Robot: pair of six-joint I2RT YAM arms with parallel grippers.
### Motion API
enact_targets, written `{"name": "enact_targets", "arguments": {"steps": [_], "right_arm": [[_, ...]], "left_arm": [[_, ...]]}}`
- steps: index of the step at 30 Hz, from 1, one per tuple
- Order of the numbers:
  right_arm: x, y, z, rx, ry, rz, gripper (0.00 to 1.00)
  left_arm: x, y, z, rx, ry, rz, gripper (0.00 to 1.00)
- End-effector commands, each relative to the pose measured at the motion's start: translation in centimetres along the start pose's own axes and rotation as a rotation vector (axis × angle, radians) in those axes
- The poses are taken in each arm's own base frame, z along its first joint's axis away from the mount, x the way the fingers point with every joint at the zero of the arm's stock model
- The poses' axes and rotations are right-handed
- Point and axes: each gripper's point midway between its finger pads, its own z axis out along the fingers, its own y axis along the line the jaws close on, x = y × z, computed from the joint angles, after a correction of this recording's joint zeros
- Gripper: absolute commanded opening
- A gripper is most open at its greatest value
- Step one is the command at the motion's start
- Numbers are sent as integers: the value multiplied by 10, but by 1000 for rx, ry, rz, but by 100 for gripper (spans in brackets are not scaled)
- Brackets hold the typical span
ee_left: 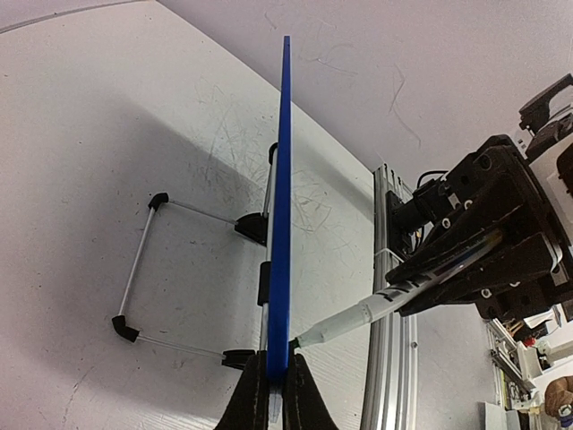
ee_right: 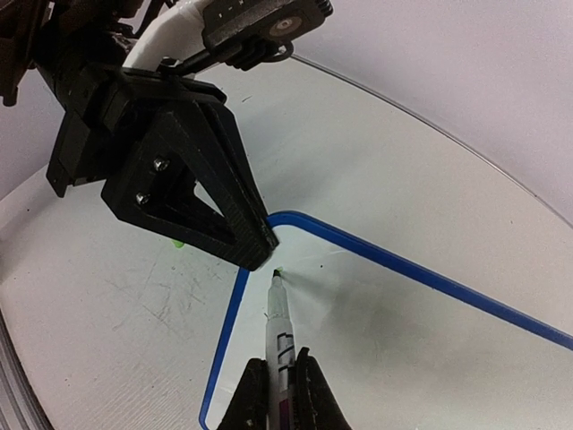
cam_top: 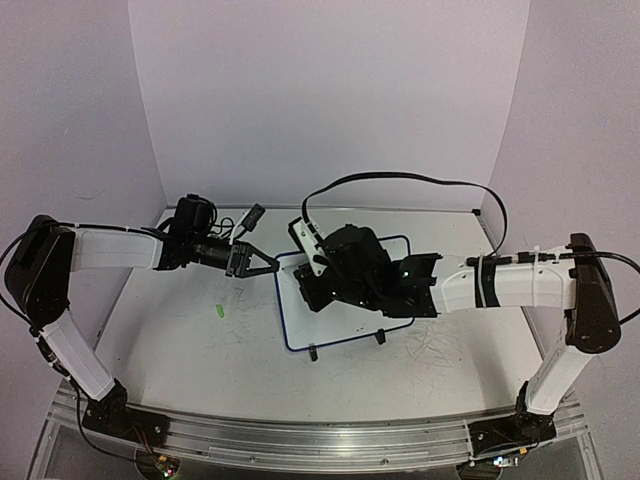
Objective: Write a sentence on the whiteboard
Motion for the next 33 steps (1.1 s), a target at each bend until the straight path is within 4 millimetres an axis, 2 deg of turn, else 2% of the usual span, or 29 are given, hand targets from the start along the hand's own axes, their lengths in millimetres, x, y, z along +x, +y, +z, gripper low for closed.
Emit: {"name": "enact_targets", "arguments": {"steps": [1,23,33], "right_arm": [[1,-3,-3,21,-4,18,0],[21,3,-9,11,31,52,0],[5,-5,-10,63,-14,56,0]], "left_arm": [[-7,-15,-1,20,-1,47,0],[-8,-17,-2,21,-2,52,0],[-7,-18,-1,20,1,55,0]]}}
